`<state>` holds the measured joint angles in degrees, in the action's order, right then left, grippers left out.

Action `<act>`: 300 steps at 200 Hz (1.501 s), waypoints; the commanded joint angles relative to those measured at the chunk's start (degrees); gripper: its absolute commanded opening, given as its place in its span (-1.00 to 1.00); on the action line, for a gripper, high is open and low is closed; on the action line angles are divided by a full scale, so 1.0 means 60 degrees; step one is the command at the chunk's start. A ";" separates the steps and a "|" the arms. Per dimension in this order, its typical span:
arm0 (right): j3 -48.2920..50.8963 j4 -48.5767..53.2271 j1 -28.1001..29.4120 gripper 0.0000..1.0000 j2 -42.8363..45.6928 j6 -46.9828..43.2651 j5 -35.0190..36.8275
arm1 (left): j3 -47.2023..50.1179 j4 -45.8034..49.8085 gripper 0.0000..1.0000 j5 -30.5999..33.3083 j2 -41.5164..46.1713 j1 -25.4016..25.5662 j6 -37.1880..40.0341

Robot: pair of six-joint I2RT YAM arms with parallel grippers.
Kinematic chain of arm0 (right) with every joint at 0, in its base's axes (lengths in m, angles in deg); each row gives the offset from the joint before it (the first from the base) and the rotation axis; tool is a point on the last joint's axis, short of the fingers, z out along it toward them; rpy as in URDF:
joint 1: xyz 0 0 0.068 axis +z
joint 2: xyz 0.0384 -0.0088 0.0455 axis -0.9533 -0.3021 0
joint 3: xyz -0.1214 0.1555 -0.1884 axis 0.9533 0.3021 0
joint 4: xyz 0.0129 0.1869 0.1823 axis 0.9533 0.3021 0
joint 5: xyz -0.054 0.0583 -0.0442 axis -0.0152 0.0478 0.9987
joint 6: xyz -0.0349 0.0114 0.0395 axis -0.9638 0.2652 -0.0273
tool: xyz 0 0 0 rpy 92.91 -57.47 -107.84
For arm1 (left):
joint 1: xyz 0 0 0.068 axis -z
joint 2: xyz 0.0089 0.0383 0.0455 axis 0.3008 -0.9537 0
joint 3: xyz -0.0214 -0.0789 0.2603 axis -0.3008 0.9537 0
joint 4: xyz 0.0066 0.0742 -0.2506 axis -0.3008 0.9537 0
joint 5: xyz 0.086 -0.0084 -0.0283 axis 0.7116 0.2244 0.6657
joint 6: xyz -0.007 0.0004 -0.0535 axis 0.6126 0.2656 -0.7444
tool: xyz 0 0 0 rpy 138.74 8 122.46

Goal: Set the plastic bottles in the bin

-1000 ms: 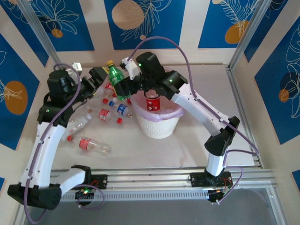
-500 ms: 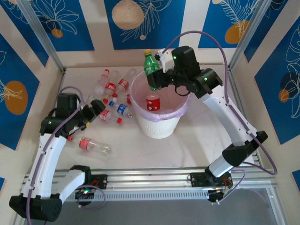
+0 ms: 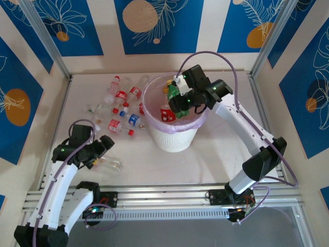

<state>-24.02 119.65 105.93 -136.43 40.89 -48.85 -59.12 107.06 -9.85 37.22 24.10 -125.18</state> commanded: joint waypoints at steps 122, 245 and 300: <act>0.0226 -0.0133 -0.0089 0.36 -0.1750 -0.0074 -0.0215 | 0.2339 -0.2118 0.95 0.0483 -0.0466 -0.0083 -0.1128; -0.0037 -0.0241 -0.0104 0.95 -0.1933 -0.0006 -0.0375 | 0.2872 -0.3248 0.96 0.0689 -0.1336 -0.0068 -0.1152; -0.0275 -0.0167 -0.0020 0.98 -0.1183 -0.0062 -0.0492 | 0.3000 -0.3524 0.97 0.0716 -0.1504 -0.0066 -0.1219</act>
<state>-23.19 117.84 105.39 -148.08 40.91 -49.71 -42.27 87.06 -6.81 28.45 24.10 -131.76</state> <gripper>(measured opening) 0.989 0.983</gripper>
